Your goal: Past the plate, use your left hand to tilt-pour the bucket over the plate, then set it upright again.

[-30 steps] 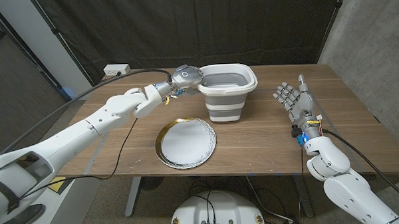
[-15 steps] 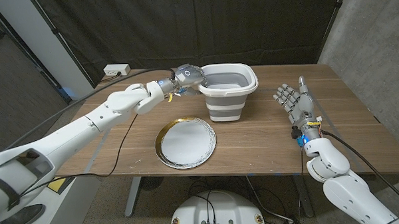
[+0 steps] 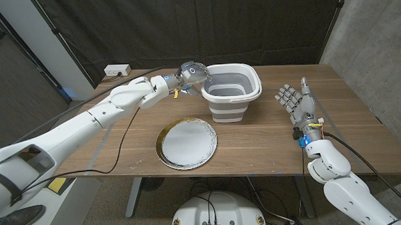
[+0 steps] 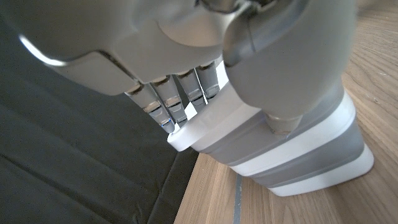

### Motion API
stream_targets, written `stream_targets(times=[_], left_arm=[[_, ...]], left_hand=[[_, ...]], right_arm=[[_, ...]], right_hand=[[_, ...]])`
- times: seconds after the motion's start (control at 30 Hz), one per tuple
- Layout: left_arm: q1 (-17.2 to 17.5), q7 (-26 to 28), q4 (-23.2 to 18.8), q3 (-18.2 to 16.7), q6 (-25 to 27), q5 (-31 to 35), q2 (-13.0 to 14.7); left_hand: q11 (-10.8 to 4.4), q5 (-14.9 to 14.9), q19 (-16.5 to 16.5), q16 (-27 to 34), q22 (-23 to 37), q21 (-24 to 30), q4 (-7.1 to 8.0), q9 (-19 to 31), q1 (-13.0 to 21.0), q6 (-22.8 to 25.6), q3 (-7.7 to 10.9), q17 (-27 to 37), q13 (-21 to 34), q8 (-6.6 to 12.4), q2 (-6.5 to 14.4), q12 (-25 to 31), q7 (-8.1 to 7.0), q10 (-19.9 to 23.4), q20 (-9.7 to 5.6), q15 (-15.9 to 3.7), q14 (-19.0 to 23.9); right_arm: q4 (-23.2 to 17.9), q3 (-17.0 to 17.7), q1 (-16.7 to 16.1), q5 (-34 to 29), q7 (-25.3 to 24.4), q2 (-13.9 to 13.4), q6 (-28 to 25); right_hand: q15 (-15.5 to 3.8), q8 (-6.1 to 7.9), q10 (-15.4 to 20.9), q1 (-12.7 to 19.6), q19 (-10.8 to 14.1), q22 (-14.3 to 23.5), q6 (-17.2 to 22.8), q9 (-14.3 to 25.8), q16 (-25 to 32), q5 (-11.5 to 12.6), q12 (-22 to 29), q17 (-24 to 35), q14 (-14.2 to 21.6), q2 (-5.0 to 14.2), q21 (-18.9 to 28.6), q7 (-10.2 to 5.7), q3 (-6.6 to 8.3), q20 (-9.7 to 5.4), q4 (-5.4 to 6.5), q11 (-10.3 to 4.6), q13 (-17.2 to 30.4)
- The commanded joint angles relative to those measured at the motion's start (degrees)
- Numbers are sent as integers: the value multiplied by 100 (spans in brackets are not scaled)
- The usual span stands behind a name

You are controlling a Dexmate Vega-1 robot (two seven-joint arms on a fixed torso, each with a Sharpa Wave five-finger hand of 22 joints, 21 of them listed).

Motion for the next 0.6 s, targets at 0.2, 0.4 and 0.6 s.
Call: stream_targets(times=[0.2,0.4,0.6], left_arm=[[-86,-489,-219,-54,40,31,-50],[-7,-400,-329,-298,21,-406,-19],[31,-406,-390,-459,24,-698,-5]], left_hand=[[126,191,-301,-26,15,3,26,50,-305,-953,-286,4,-61,-58,-93,-1,-15,-638,159,-235,-455],[149,222,-357,-23,16,2,25,52,-347,-1091,-327,5,-73,-51,-94,2,-5,-748,191,-228,-534],[148,235,-379,-16,17,3,25,53,-364,-1103,-344,6,-78,-32,-92,16,-3,-763,200,-205,-549]], right_arm=[[-12,70,-67,22,51,-11,94],[49,65,2,70,128,-13,101],[109,53,75,126,197,-24,86]], right_hand=[[-11,-13,54,3,29,32,40,14,-4,36,-8,14,37,78,-12,-27,-9,-47,4,-8,19],[-3,-12,57,3,29,33,42,14,0,35,-7,14,47,79,-12,-26,-12,-46,3,-7,19],[-14,-11,57,6,29,33,44,14,0,35,-8,14,49,80,-11,-34,-15,-45,1,-12,20]])
